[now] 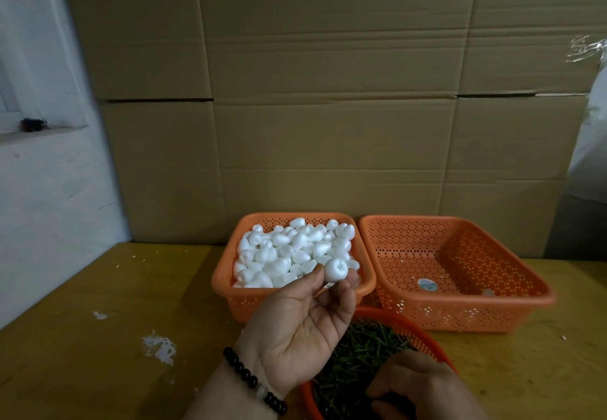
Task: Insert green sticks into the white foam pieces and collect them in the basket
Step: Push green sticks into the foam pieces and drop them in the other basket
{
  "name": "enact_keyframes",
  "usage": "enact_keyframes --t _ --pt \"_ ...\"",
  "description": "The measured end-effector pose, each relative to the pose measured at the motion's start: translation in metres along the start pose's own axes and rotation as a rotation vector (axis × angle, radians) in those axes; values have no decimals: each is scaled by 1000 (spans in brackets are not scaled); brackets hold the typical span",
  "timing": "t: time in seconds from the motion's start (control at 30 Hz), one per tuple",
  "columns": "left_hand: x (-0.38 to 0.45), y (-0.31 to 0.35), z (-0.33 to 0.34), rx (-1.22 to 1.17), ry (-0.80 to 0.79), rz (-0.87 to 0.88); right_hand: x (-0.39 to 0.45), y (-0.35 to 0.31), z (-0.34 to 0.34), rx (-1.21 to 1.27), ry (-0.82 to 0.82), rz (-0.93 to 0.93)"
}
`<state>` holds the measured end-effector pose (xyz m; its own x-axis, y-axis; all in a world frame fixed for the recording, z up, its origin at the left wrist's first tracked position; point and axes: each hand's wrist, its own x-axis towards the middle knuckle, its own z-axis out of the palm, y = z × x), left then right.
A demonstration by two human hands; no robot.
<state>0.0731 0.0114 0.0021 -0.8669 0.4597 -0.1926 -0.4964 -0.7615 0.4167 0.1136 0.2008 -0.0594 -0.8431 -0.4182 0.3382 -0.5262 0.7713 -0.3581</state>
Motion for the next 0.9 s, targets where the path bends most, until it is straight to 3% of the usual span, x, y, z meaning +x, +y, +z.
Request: enact_keyframes --t 0.2,0.33,0.4,0.53,0.63,0.9 --pt "1 0 -1 6 2 -9 0 -5 -11 112 81 59" --pt "0 0 -1 -9 -6 -12 0 -7 -13 113 310 34" --pt "0 0 -1 -10 -3 -7 -1 -11 -15 295 421 177" --pt "1 0 -1 -2 5 -5 3 -26 -24 1020 493 487" --pt "1 -1 -1 -6 -5 -11 6 -32 -33 1363 473 624" --pt "2 -1 -1 0 5 -7 11 -30 -35 1641 395 739"
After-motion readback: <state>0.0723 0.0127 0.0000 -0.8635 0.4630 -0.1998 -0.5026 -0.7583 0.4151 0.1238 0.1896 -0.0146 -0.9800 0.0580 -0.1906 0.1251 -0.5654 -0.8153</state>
